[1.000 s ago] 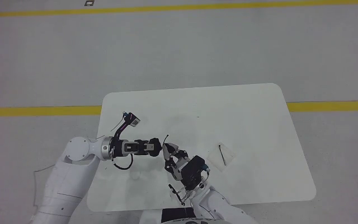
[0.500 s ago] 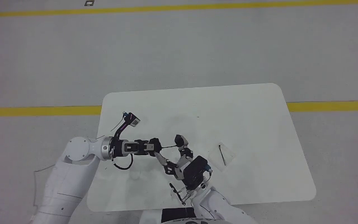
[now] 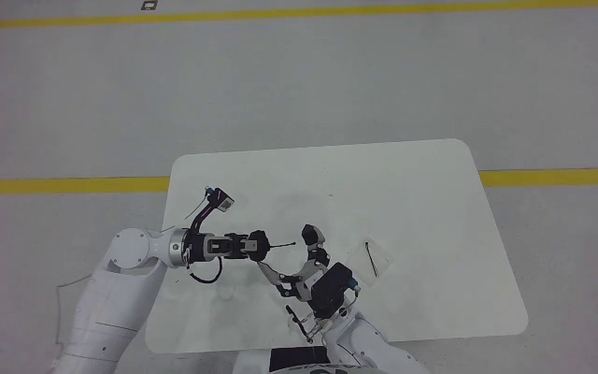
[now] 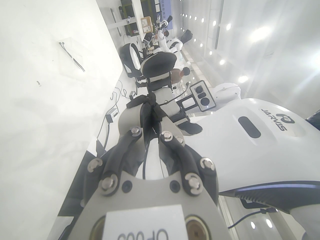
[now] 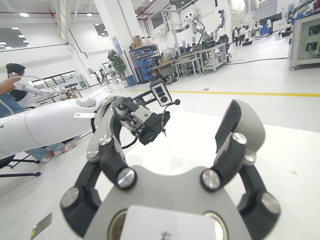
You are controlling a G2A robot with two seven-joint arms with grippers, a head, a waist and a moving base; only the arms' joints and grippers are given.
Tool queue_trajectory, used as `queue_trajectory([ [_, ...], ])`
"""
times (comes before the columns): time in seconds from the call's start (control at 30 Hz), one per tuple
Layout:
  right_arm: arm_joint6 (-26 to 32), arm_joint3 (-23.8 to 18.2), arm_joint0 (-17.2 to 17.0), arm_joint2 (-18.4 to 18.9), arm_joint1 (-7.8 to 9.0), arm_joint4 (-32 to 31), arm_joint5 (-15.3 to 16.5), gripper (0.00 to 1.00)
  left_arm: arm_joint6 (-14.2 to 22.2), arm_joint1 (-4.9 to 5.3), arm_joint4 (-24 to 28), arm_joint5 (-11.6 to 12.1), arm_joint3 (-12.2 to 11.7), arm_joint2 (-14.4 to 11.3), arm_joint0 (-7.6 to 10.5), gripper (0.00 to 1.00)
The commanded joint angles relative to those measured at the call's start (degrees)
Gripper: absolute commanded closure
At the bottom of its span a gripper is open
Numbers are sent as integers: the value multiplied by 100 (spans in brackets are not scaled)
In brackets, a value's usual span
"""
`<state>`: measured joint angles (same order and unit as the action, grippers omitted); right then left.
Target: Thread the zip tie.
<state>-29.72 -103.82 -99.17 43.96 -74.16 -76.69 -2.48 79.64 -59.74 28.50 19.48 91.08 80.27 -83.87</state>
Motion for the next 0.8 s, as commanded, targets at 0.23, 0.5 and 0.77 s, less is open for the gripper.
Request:
queue_trajectory([
  [0.23, 21, 3, 13, 11, 1, -16, -10, 0, 0, 0, 0, 0, 0, 0, 0, 100],
  [0.5, -100, -131, -54, 181, 96, -1307, -337, 0, -282, 30, 1162, -451, -159, 260, -106, 100],
  [0.77, -410, 64, 615, -101, 630, -1327, -879, 0, 0, 22, 2546, -1022, -91, 228, -197, 100],
])
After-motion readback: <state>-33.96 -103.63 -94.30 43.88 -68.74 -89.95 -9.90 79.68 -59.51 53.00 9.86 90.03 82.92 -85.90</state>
